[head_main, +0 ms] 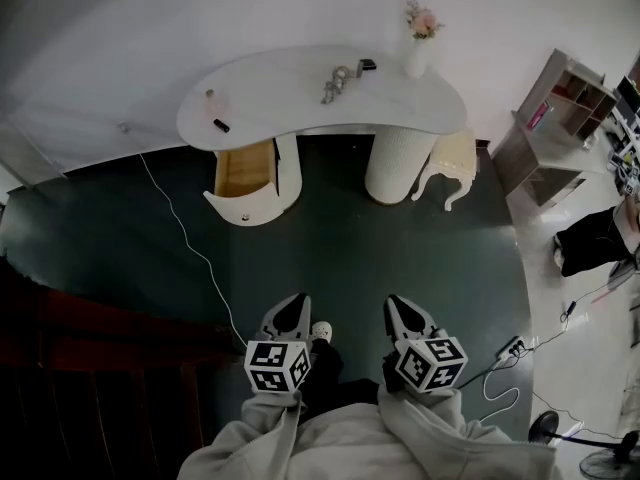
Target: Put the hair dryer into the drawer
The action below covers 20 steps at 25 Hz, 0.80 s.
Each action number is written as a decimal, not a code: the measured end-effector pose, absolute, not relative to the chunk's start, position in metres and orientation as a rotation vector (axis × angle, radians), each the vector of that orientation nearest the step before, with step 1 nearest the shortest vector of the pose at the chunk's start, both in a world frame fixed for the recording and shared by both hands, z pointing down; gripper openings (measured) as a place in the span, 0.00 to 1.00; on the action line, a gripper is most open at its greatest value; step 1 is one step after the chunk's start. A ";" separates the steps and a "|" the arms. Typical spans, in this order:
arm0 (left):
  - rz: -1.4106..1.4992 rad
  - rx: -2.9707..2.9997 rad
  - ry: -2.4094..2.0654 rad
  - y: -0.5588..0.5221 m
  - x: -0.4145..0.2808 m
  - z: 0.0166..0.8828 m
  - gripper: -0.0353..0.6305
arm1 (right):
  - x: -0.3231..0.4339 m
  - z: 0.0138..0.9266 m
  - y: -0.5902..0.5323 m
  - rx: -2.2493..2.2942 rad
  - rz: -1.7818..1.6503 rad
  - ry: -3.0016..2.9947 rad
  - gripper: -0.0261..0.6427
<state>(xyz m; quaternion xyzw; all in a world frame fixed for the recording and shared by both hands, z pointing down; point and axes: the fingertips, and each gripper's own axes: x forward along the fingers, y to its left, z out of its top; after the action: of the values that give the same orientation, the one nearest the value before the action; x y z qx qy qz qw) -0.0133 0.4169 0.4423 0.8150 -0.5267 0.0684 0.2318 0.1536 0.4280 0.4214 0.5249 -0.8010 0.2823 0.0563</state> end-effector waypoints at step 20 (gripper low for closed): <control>0.247 2.274 -1.365 0.290 -0.056 0.450 0.09 | 0.115 0.433 0.312 1.680 0.926 -2.374 0.11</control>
<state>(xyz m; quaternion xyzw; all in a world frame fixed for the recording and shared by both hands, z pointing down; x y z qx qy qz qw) -0.0561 0.2899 0.4504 0.8294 -0.4979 0.0900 0.2368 0.1145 0.3123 0.4330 0.5498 -0.7771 0.3031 0.0446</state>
